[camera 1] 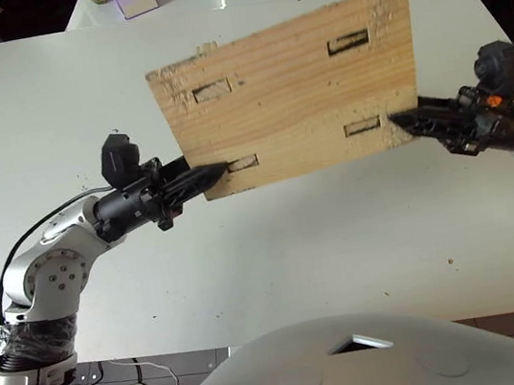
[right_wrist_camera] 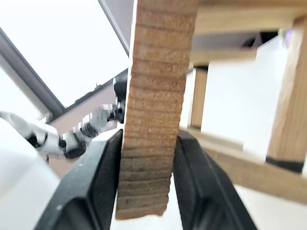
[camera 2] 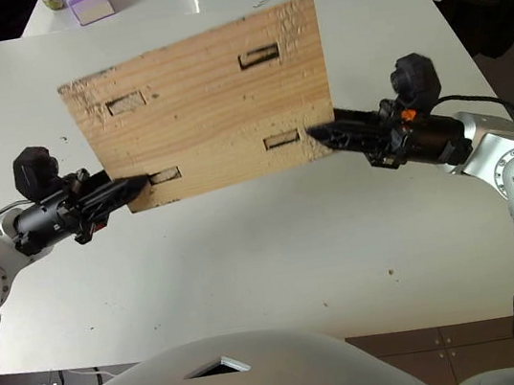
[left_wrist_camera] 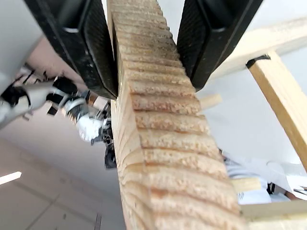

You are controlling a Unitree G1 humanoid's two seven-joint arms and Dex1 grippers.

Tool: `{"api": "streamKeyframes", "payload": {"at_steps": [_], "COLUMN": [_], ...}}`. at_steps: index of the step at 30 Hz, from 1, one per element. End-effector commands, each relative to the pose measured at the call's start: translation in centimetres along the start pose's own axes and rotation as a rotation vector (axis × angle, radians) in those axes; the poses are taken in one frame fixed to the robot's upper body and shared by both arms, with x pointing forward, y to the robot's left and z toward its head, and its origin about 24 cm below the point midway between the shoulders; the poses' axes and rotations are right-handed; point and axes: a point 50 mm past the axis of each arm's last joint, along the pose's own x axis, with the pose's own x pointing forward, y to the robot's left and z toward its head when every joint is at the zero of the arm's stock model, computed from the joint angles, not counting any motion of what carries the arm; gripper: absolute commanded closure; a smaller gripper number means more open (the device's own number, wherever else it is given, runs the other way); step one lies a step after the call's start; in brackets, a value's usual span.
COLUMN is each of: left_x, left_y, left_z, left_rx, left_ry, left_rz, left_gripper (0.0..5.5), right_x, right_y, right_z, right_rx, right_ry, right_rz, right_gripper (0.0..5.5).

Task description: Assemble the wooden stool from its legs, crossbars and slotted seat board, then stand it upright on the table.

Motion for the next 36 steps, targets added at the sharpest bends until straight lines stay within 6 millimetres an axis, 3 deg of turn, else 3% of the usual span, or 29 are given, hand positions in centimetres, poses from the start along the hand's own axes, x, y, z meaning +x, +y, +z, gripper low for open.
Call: {"api": "streamKeyframes", "payload": {"at_steps": [1,5,7,11,16,20,25,30,33,36], "left_x": [4.4,4.2,4.0,4.1,4.8,5.5,5.7,5.0,4.9,5.2], "left_y": [-1.5,0.6,1.5,2.7,4.0,4.5,5.5,7.0,7.2,7.3], "left_z": [9.2,9.4,9.2,8.2,6.6,6.4,5.4,3.2,2.1,2.2], "left_rx": [-0.440,-0.590,-0.648,-0.746,-0.889,-0.912,-0.985,-0.974,-0.933,-0.892], "left_ry": [-0.905,-0.987,-1.012,-1.012,-0.968,-0.945,-0.953,-0.901,-0.842,-0.820], "left_rz": [0.397,0.576,0.645,0.774,0.962,1.034,1.095,1.174,1.193,1.177], "left_gripper": [3.76,3.77,3.77,3.81,3.88,3.94,3.98,3.98,3.98,3.98], "right_x": [8.8,9.1,9.3,9.7,10.4,11.6,12.1,11.8,11.6,11.7], "right_y": [7.2,5.6,4.8,3.4,1.0,0.9,-1.0,-2.3,-2.5,-2.7], "right_z": [3.3,3.1,4.2,6.3,6.2,7.3,5.5,2.4,1.9,1.8], "right_rx": [0.239,0.357,0.406,0.475,0.589,0.592,0.630,0.627,0.615,0.567], "right_ry": [-0.639,-0.692,-0.754,-0.861,-0.913,-0.926,-0.885,-0.819,-0.814,-0.807], "right_rz": [0.278,0.117,0.053,-0.060,-0.268,-0.309,-0.488,-0.621,-0.648,-0.662], "right_gripper": [4.03,4.03,4.03,4.04,4.04,4.04,4.04,4.04,4.04,4.04]}}
